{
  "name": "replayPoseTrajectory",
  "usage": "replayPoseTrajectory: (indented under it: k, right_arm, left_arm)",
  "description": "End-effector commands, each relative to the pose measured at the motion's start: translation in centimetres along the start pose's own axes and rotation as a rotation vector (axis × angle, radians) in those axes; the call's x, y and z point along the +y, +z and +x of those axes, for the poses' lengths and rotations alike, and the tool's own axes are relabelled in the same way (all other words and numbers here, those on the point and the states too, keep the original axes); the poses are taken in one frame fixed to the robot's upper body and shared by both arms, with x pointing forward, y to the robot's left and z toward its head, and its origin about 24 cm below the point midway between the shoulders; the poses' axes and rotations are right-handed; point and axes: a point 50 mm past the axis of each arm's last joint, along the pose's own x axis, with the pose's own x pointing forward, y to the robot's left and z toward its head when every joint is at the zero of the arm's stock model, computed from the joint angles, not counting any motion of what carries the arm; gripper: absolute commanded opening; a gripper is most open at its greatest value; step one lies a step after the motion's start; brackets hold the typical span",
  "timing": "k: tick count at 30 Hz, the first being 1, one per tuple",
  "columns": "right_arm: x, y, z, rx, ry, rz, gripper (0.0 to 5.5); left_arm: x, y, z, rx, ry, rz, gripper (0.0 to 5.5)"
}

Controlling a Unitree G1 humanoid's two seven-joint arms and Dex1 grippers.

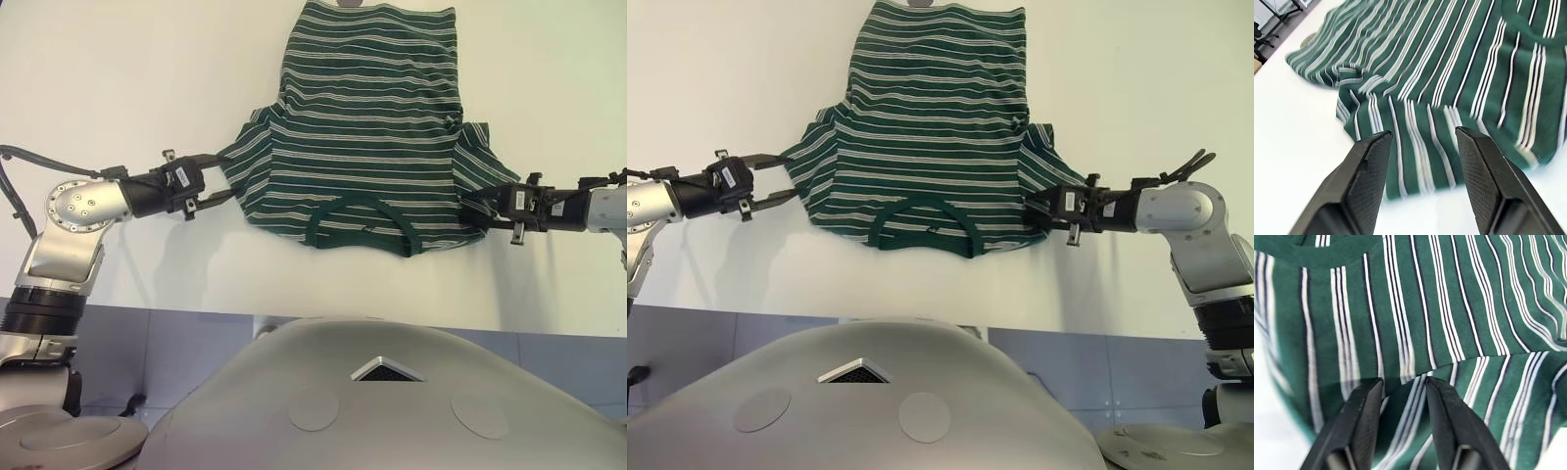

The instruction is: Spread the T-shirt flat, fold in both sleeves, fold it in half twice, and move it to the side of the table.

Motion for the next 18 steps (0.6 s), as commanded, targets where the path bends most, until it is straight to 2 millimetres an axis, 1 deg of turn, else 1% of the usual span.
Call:
replayPoseTrajectory:
  k: [1,3,4,8,10,12,18]
  right_arm:
    - [-0.1,2.3,-0.3,-0.119,-0.027,0.002,1.63]
    - [0.0,3.0,-0.5,-0.158,-0.038,0.018,1.63]
    - [0.2,3.1,-0.5,-0.160,-0.033,0.025,1.63]
    - [0.9,3.4,-0.4,-0.157,-0.001,0.038,1.63]
    - [1.4,3.4,-0.3,-0.158,0.020,0.044,1.63]
    - [1.9,3.2,-0.4,-0.141,0.053,0.045,1.63]
    - [2.6,2.5,-0.9,-0.085,0.113,0.046,1.63]
  left_arm:
    - [-3.5,2.3,0.4,-0.010,-0.204,0.072,2.39]
    - [-4.6,2.7,0.6,0.016,-0.262,0.123,2.39]
    - [-4.7,2.7,0.9,0.031,-0.262,0.148,2.39]
    - [-4.1,2.2,1.6,0.078,-0.222,0.204,2.39]
    - [-3.7,2.3,2.0,0.074,-0.203,0.218,2.39]
    - [-3.8,2.3,2.2,0.073,-0.204,0.229,2.39]
    - [-5.4,2.0,2.5,0.087,-0.276,0.233,2.39]
